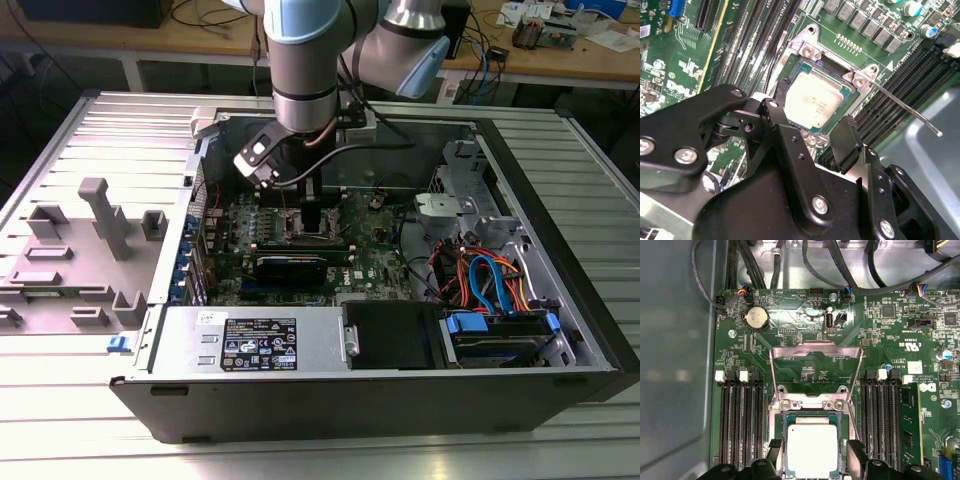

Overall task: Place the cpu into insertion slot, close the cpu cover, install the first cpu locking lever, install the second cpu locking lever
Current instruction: 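Place the cpu into insertion slot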

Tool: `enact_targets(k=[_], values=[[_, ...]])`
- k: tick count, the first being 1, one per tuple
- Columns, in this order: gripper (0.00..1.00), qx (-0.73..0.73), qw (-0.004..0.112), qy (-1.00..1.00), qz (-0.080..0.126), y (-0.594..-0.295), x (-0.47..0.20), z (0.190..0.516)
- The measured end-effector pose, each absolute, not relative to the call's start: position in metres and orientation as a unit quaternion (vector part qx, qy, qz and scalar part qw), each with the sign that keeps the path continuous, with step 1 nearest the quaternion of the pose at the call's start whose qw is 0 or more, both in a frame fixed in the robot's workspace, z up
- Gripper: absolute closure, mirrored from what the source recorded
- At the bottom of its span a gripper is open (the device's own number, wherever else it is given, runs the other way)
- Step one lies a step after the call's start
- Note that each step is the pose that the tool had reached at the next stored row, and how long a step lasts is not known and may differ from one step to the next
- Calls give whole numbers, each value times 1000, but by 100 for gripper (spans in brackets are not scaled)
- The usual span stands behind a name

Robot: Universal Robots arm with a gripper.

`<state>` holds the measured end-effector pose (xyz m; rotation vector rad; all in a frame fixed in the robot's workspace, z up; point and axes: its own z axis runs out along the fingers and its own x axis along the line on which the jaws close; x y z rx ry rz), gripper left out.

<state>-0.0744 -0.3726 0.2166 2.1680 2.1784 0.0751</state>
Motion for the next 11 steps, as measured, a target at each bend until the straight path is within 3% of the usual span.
enact_targets(k=[2, 6, 7, 11], values=[[39, 705, 34, 708, 25, -373, -74, 217], [65, 705, 34, 708, 24, -373, -74, 217], [65, 705, 34, 708, 24, -373, -74, 217], [89, 705, 33, 708, 24, -373, -74, 217]])
